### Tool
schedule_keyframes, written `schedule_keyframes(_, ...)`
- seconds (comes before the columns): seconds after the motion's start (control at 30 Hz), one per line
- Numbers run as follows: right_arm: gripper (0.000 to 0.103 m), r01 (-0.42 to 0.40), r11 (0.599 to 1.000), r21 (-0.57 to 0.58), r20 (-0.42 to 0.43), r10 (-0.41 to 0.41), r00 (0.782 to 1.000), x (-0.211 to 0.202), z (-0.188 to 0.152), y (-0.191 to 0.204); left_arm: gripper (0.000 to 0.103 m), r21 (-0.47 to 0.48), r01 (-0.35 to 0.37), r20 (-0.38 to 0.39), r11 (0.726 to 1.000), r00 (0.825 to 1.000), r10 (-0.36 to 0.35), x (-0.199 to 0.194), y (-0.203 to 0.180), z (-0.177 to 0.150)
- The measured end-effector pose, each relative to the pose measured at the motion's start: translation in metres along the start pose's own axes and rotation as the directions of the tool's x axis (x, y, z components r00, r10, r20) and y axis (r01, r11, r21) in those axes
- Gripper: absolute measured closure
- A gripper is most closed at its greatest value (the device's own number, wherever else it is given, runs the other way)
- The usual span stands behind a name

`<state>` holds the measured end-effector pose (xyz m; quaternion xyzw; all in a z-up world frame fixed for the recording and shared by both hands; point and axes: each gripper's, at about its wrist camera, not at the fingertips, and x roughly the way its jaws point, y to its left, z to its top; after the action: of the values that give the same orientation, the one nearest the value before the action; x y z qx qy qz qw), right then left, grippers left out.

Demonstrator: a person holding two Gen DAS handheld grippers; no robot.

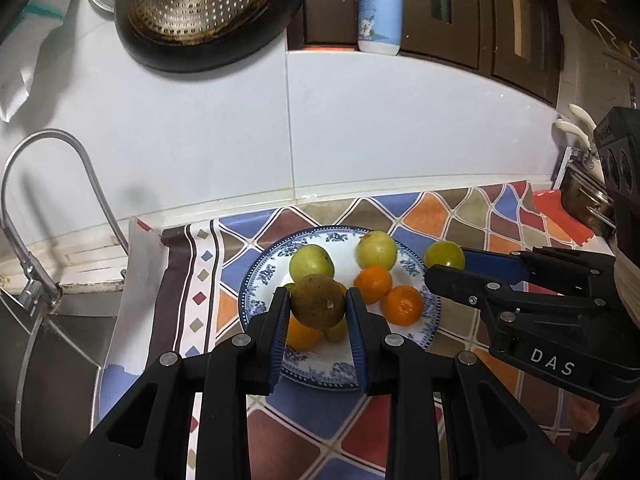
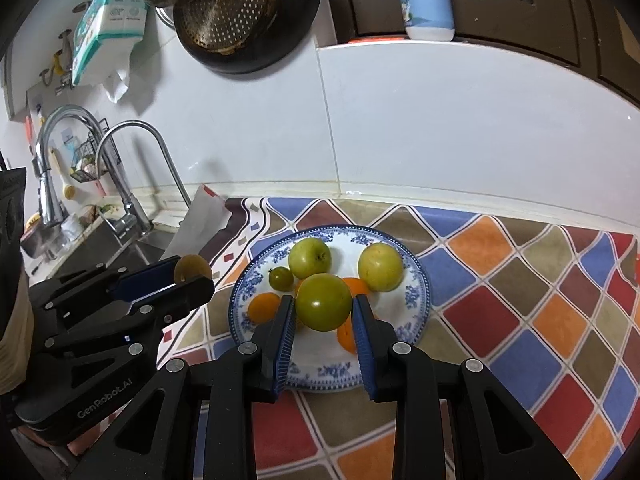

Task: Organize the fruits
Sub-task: 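Lower and open the left tool on the plate while the right tool releases its green fruit there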

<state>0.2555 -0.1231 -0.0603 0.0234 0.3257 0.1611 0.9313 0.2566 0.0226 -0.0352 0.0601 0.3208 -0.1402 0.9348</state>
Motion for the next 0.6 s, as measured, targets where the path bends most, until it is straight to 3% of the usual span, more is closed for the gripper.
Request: schedule_keyframes(0.6,0.073,-0.030,0.999,-0.017,-0.078,0.028,0.997,0.077,0.017,-0.012,0.074,0.025,0.036,-0.088,0.999,0.996,-0.034,0.068,0.017,0.003)
